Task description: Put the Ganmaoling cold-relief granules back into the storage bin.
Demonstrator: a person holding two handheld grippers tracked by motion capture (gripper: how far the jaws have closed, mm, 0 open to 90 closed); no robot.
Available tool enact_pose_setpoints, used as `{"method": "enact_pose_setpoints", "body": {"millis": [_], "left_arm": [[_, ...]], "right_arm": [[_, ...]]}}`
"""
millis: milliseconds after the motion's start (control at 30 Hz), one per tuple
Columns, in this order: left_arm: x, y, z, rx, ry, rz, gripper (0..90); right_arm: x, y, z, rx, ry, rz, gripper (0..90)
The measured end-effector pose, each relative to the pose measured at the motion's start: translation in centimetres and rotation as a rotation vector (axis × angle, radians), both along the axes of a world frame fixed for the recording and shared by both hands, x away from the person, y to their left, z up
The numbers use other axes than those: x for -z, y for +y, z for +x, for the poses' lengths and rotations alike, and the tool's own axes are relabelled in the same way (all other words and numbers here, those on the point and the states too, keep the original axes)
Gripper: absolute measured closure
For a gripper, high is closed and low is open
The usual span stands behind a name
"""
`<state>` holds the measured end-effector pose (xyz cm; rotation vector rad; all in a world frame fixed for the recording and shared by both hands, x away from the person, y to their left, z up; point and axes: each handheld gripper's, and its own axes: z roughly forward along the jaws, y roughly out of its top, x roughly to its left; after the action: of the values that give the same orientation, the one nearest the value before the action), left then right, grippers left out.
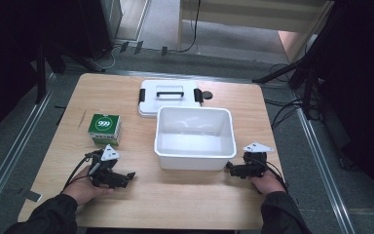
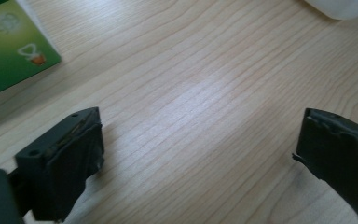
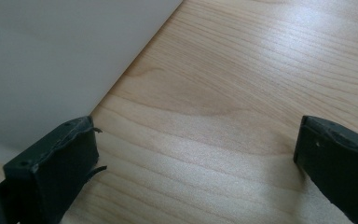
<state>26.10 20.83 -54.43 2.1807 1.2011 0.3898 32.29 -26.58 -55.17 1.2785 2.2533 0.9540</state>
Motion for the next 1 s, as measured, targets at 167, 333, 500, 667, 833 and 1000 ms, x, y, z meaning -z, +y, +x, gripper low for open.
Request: {"method": "enact_pose_setpoints", "body": {"millis": [167, 333, 500, 667, 833, 1000], "left_arm": [[-1.1, 0.4, 0.3, -0.009, 0.065, 0.005, 13.8], [-2.5, 1.3, 0.3, 0.01, 0.119, -0.051, 11.0], [-4.2, 1.8, 0.4, -0.02, 0.165, -0.086, 16.6], [-6.7, 2.0, 1.1, -0.075, 0.209, -0.043, 16.4], [-9.8, 2.6, 2.4, -0.129, 0.249, -0.046, 15.8], [-12.0, 3.1, 4.1, -0.19, 0.371, -0.011, 15.4]], "right_arm": [[0.0, 0.0, 0.0, 0.001, 0.0, 0.001, 0.0], [0.0, 0.0, 0.0, 0.001, 0.0, 0.001, 0.0], [0.0, 0.0, 0.0, 0.001, 0.0, 0.001, 0.0], [0.0, 0.0, 0.0, 0.001, 0.0, 0.001, 0.0], [0.0, 0.0, 0.0, -0.001, 0.0, -0.001, 0.0], [0.0, 0.0, 0.0, 0.0, 0.0, 0.0, 0.0]]}}
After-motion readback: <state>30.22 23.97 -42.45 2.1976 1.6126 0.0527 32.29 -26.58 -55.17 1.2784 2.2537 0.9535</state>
